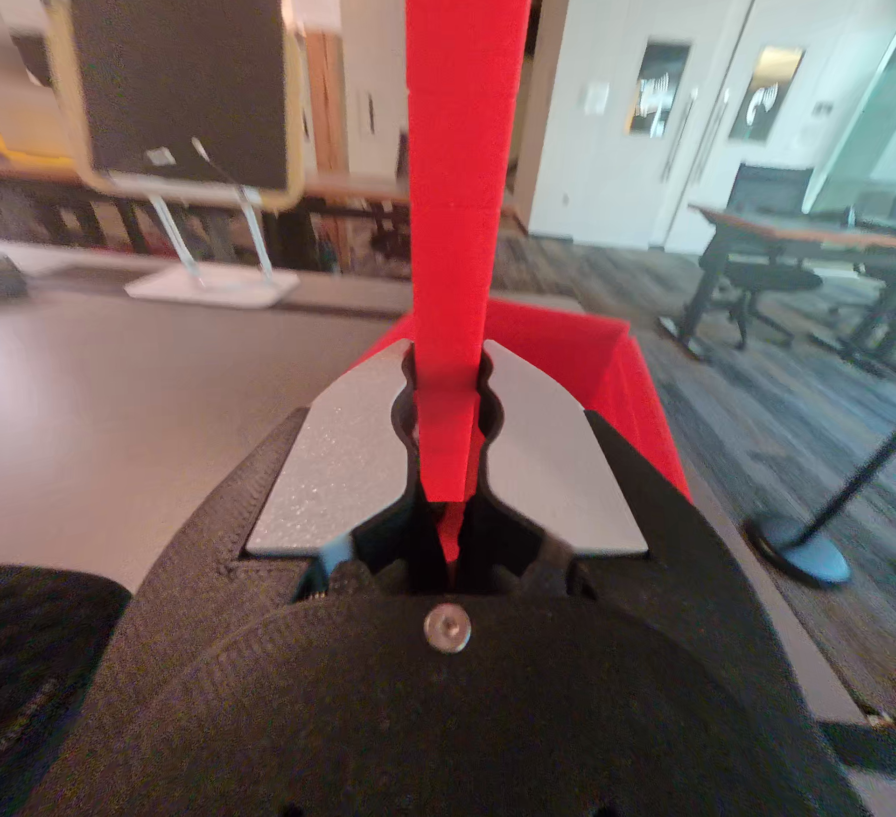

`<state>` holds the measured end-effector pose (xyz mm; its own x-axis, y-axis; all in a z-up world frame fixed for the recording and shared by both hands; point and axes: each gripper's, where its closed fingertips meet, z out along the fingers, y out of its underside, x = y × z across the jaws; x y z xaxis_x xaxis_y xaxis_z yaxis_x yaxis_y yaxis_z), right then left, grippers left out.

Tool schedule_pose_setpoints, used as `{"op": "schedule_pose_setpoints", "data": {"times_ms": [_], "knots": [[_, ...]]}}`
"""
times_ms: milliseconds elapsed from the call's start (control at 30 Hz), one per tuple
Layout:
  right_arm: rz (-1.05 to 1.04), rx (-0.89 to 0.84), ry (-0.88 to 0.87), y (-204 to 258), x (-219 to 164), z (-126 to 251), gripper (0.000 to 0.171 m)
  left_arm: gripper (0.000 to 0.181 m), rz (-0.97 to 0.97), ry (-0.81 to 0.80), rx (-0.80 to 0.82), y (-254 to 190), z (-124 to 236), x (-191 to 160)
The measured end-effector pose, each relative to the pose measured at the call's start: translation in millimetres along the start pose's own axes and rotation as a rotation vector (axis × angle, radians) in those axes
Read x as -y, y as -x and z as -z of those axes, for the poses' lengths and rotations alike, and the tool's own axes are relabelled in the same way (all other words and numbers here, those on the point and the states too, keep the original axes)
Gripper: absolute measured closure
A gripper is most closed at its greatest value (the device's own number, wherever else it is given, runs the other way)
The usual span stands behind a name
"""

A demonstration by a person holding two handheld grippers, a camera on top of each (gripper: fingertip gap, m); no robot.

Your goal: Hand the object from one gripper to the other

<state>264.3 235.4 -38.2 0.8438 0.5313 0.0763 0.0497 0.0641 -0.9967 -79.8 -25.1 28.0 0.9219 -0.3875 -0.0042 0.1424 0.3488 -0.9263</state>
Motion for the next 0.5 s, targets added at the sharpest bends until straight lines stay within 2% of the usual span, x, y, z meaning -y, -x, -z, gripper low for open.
{"op": "schedule_pose_setpoints", "data": {"times_ms": [100, 233, 400, 500], "knots": [[0.001, -0.001, 0.199, -1, -38, -22, 0.149, 0.076, 0.010, -0.027, 0.015, 5, 3, 5], [-0.012, -0.031, 0.396, -11, -71, -45, 0.148, 0.080, 0.001, -0.047, 0.013, 4, 8, 13], [-0.022, 0.019, 0.752, -16, -120, -65, 0.148, 0.094, 0.019, -0.037, -0.074, -7, 14, 20], [-0.032, 0.024, 0.861, -18, -135, -75, 0.148, 0.100, 0.051, -0.035, -0.120, -10, 17, 22]]}}
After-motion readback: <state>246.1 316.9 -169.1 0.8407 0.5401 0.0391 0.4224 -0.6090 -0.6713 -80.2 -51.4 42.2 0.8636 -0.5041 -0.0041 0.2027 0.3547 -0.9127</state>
